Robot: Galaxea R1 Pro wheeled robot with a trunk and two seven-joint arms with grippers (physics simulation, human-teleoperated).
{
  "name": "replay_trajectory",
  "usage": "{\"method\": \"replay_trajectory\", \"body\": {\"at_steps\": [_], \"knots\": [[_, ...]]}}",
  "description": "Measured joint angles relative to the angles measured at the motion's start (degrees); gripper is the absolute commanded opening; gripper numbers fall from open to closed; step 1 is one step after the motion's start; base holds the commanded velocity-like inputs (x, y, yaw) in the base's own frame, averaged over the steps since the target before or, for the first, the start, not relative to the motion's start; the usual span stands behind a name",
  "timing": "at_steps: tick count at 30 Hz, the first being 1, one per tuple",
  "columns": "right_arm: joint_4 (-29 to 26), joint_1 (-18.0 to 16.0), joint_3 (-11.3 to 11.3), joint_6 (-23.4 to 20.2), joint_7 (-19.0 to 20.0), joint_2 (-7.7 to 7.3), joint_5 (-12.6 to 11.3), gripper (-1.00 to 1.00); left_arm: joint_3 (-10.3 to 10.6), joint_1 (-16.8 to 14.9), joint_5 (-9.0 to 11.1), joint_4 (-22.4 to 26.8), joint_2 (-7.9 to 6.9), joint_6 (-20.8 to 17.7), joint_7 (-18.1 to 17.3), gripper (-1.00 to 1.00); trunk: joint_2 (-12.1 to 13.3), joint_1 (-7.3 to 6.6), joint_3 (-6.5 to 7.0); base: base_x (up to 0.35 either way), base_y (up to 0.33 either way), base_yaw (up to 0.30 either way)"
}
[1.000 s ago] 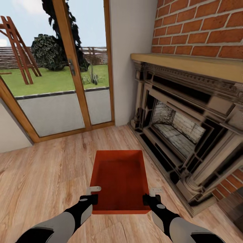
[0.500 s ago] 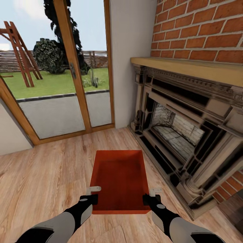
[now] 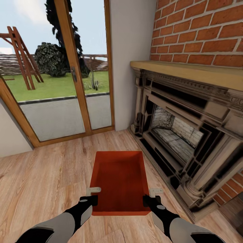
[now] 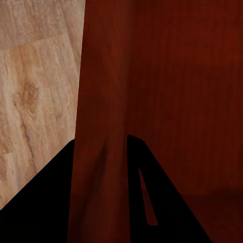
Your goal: Move the two storage containers from the living room to the garage. In the garage, place one container on the floor and stack the other container on top of it (either order is fine).
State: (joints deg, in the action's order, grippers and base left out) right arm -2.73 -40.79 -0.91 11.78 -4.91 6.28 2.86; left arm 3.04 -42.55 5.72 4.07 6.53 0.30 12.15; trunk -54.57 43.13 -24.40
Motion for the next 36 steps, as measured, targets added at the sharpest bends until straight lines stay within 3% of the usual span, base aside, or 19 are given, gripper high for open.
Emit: {"method": "replay_trajectory", "body": {"at_steps": [36], "knots": [[-0.14, 0.00, 0.03, -0.22, 0.09, -0.06, 0.06, -1.00, -0.14, 0.00, -0.03, -0.05, 0.06, 0.00, 0.08, -1.00, 0.00, 0.00, 3.34, 0.000, 0.000, 0.000]]}}
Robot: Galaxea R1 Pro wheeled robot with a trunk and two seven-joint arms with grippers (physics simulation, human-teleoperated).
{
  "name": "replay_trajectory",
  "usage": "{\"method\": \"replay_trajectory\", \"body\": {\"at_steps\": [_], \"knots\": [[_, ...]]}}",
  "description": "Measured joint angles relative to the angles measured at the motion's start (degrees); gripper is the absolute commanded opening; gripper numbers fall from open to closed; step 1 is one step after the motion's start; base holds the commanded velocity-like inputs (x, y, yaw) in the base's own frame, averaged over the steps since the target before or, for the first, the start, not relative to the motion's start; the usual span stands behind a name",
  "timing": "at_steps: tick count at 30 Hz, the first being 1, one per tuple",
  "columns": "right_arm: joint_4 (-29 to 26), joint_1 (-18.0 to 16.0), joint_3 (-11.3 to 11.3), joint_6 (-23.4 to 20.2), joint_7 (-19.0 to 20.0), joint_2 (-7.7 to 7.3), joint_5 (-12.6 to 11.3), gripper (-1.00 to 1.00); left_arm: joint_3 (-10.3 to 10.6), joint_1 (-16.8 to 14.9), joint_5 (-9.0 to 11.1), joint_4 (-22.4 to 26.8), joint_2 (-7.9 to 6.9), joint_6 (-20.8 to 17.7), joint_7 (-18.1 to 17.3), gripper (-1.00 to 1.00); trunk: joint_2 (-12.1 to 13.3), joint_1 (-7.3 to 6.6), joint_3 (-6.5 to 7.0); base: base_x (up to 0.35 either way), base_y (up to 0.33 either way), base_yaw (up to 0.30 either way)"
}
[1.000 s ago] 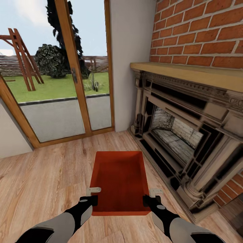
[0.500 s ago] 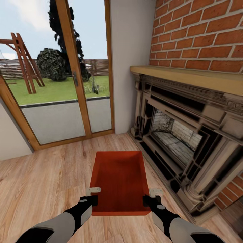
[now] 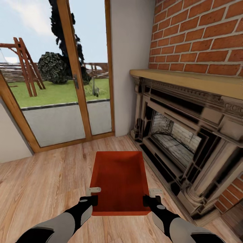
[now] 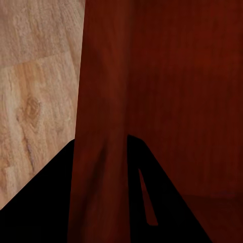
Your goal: Move the two storage containers from the living room to the garage. In the garage, place one container on the floor and stack the other container on top of it (either order is fine).
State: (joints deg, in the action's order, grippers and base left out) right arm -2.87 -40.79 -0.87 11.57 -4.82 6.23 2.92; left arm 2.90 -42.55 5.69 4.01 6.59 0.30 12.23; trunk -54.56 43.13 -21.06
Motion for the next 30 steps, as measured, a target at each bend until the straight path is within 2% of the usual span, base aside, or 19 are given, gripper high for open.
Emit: {"method": "replay_trajectory", "body": {"at_steps": [30], "knots": [[-0.04, 0.00, -0.04, -0.05, 0.04, -0.03, 0.07, -1.00, -0.03, 0.00, 0.00, 0.00, 0.03, 0.00, 0.05, -1.00, 0.00, 0.00, 2.78, 0.000, 0.000, 0.000]]}}
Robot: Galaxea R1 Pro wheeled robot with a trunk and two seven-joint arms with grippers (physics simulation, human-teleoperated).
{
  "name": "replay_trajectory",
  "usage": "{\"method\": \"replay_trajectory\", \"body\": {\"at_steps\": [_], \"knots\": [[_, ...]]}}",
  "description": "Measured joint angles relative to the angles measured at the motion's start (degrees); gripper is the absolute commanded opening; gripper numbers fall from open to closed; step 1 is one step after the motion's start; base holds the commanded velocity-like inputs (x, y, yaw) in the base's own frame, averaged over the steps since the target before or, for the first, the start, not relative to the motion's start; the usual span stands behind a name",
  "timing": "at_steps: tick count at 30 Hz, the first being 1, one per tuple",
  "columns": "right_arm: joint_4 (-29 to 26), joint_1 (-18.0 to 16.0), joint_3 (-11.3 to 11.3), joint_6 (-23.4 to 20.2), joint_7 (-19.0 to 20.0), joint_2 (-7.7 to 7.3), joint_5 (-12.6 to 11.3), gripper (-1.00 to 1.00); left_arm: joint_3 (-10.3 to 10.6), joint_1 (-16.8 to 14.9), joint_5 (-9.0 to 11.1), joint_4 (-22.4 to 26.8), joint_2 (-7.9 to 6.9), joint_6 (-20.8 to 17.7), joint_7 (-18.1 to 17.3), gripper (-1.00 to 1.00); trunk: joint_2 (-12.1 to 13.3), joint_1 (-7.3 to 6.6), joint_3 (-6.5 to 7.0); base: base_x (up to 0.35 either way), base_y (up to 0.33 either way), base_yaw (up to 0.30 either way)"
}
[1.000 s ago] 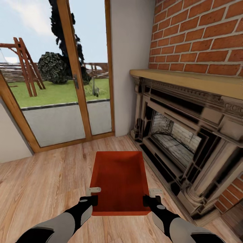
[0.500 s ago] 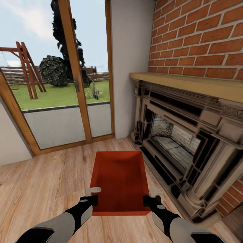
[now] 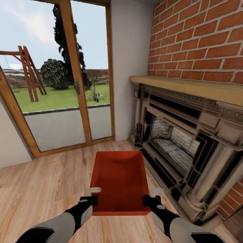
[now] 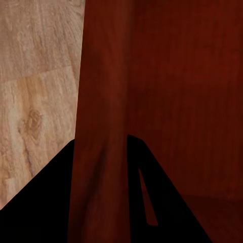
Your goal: Move the two storage containers from the living room to the garage. In the garage, place one container on the floor and stack the other container on top of it (either order is fine).
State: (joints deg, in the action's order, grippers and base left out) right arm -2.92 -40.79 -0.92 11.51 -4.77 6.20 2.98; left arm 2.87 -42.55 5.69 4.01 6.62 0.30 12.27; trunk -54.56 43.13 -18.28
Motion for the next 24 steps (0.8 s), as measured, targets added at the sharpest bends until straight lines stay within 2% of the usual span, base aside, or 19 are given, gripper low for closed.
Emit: {"method": "replay_trajectory", "body": {"at_steps": [24], "knots": [[0.02, 0.00, -0.01, 0.02, 0.00, 0.00, 0.00, -1.00, 0.01, 0.00, 0.00, 0.00, 0.00, 0.00, 0.00, -1.00, 0.00, 0.00, 2.23, 0.000, 0.000, 0.000]]}}
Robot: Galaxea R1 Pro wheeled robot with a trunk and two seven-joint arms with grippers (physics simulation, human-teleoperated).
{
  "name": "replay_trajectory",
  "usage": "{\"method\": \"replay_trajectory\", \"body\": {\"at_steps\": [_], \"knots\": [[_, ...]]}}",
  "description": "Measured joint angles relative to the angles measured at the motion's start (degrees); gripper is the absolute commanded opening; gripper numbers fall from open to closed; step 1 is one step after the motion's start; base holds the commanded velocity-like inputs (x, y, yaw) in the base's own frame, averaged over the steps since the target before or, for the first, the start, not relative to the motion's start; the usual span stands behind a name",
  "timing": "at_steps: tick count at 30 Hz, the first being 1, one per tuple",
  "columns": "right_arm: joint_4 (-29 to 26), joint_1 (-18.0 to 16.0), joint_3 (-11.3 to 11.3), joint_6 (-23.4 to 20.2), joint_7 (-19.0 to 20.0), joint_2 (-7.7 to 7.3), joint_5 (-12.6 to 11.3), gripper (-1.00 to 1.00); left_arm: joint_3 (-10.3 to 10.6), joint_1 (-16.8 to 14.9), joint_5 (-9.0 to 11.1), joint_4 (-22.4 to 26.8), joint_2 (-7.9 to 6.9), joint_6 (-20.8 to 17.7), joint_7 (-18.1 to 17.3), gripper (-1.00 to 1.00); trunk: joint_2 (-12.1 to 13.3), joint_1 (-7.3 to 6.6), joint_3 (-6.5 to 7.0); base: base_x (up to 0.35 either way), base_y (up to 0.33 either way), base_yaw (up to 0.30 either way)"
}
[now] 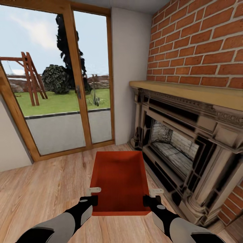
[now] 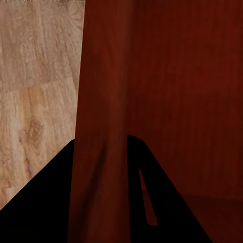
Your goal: Move the two storage containers from the living room to the garage. In the garage, place one container on the floor and stack the other container on top of it (either order is fine).
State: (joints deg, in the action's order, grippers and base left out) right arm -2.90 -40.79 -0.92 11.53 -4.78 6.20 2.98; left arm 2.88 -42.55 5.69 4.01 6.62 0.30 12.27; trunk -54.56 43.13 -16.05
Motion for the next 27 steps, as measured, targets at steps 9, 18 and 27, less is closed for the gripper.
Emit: {"method": "replay_trajectory", "body": {"at_steps": [9, 18, 27], "knots": [[0.04, 0.00, -0.01, 0.04, 0.00, 0.00, -0.01, -1.00, 0.03, 0.00, 0.00, 0.00, 0.00, 0.00, 0.00, -1.00, 0.00, 0.00, 0.84, 0.000, 0.000, 0.000], [0.06, 0.00, -0.02, 0.07, 0.00, 0.00, -0.01, -1.00, 0.04, 0.00, 0.00, 0.00, 0.00, 0.00, 0.00, -1.00, 0.00, 0.00, 1.67, 0.000, 0.000, 0.000], [0.07, 0.00, -0.02, 0.07, -0.01, 0.00, -0.01, -1.00, 0.04, 0.01, 0.00, 0.00, 0.00, 0.00, 0.00, -1.00, 0.00, 0.00, 2.51, 0.000, 0.000, 0.000]]}}
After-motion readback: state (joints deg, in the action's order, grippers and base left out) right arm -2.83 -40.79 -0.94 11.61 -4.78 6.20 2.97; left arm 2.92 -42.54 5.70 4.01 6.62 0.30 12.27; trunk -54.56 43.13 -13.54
